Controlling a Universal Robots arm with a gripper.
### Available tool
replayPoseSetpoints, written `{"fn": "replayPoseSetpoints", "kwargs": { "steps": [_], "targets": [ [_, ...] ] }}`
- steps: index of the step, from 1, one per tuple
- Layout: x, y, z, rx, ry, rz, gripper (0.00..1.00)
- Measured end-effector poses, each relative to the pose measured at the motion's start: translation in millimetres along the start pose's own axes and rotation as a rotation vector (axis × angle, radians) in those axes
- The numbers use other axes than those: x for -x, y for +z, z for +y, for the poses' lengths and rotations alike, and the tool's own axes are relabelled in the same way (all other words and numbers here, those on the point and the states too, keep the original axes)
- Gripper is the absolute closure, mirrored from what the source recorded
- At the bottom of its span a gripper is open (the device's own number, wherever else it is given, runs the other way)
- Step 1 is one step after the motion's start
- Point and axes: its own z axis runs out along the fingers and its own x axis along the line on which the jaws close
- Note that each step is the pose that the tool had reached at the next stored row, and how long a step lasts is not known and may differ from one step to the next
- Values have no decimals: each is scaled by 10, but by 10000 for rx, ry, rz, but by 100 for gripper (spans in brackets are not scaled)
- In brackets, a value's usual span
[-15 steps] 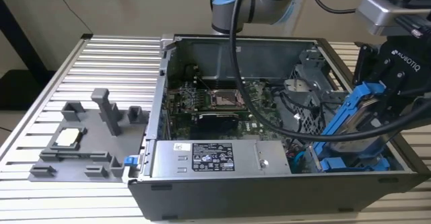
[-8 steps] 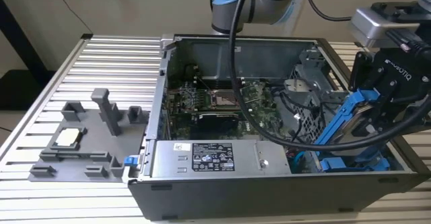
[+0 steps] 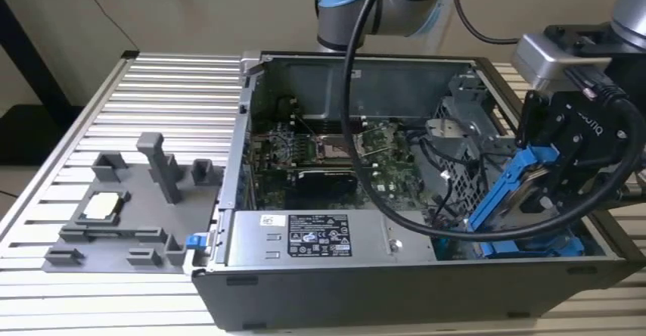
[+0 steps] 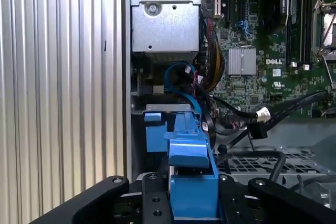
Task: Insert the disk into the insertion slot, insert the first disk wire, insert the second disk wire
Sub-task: 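Insert the disk into the insertion slot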
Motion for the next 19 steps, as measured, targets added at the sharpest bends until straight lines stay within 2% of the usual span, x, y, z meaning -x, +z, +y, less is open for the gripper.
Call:
{"fn": "replayPoseSetpoints", "kwargs": {
  "steps": [4,10,11,12,14,16,19],
  "targets": [
    [1,66,-1,0,0,0,67],
    [0,67,-1,1,1,26,67],
    [0,67,-1,0,1,30,66],
    [0,68,-1,0,1,34,59],
    [2,68,-1,0,1,38,59],
    [1,37,-1,0,1,39,59],
    [0,-98,2,2,1,37,59]
  ]
}}
